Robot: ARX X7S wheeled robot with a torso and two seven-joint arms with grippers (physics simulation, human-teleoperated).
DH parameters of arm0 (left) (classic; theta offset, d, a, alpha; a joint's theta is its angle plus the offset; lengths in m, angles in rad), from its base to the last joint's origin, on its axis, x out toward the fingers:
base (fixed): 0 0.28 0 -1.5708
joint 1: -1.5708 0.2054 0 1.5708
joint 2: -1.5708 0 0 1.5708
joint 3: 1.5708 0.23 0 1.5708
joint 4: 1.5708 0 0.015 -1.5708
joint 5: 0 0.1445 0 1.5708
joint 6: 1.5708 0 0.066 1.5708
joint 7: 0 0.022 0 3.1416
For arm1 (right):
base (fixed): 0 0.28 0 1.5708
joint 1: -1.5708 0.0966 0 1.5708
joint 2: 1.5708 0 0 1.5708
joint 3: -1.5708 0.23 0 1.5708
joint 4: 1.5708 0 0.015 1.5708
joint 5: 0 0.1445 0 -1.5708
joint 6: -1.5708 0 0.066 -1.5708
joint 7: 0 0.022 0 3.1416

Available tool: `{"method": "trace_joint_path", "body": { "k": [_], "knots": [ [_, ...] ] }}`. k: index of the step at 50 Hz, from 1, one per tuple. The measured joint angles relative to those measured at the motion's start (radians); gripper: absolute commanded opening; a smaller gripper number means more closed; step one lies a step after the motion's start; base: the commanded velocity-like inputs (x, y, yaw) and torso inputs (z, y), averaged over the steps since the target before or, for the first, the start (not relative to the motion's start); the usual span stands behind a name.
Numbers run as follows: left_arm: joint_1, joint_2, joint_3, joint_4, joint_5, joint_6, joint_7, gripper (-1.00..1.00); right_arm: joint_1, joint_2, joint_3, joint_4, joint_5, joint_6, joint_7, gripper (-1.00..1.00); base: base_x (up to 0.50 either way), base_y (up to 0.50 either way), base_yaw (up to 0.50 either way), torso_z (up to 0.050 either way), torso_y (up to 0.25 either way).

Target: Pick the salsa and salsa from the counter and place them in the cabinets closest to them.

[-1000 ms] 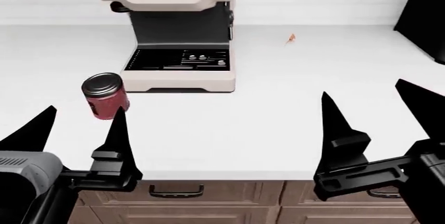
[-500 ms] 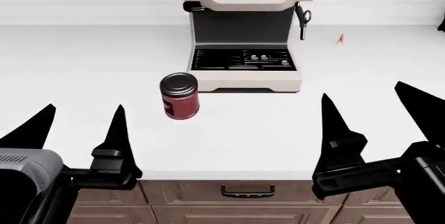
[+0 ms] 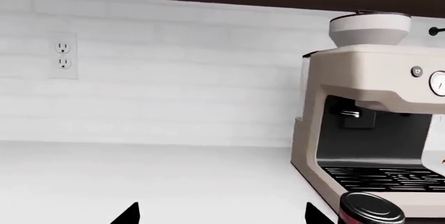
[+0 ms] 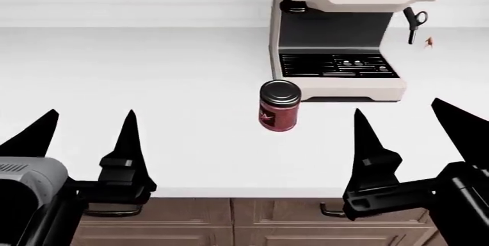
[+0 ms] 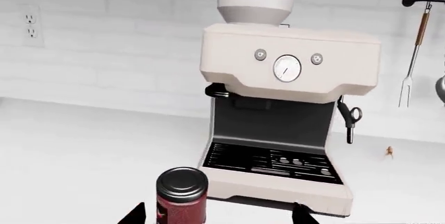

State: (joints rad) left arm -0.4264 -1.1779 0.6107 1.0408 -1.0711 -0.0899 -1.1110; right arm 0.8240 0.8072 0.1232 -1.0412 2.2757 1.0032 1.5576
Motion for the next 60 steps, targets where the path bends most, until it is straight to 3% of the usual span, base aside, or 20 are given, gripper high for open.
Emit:
{"method": "trace_joint_path", "body": {
  "k": [17,25,35,60],
  "knots": [
    [-0.157,0.012,0.073,0.000,-0.086,-0.043,-0.030,1.00,-0.050,-0.010,-0.026,0.080,-0.052,0.035,-0.058,1.00,0.01,0.03,0.00,0.000,0.000],
    [-0.210,0.019,0.095,-0.003,-0.120,-0.059,-0.039,1.00,-0.066,-0.017,-0.037,0.103,-0.070,0.047,-0.093,1.00,0.48,0.00,0.00,0.000,0.000],
    [-0.244,0.024,0.113,-0.008,-0.137,-0.066,-0.045,1.00,-0.079,-0.017,-0.034,0.104,-0.084,0.049,-0.118,1.00,0.47,0.00,0.00,0.000,0.000],
    [-0.270,0.021,0.135,-0.012,-0.147,-0.063,-0.053,1.00,-0.195,0.004,-0.039,0.074,-0.039,0.023,-0.141,1.00,0.00,0.00,0.00,0.000,0.000]
  ]
}}
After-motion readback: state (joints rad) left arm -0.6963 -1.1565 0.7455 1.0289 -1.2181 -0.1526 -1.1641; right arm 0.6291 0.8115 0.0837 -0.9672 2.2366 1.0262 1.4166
